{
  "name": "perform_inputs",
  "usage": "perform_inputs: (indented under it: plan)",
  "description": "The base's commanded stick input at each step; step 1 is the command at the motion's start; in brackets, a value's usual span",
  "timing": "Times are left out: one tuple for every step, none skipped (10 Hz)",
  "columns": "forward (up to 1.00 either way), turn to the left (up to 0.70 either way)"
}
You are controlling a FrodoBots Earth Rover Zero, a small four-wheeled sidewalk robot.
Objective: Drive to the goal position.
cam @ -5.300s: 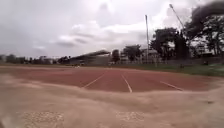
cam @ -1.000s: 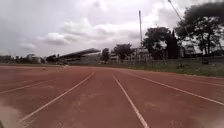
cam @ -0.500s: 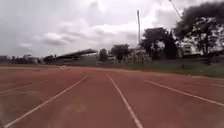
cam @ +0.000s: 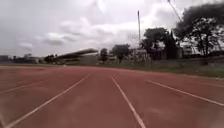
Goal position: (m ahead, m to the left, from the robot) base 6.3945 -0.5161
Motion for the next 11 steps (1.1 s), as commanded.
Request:
perform_inputs:
  plan:
    - [0.70, 0.00]
    - [0.70, -0.08]
    - [0.70, -0.10]
    - [0.70, -0.10]
    - [0.70, -0.10]
    - [0.70, -0.10]
    - [0.70, -0.10]
    - [0.70, -0.10]
    - [0.70, -0.10]
    - [0.70, -0.10]
    - [0.70, -0.10]
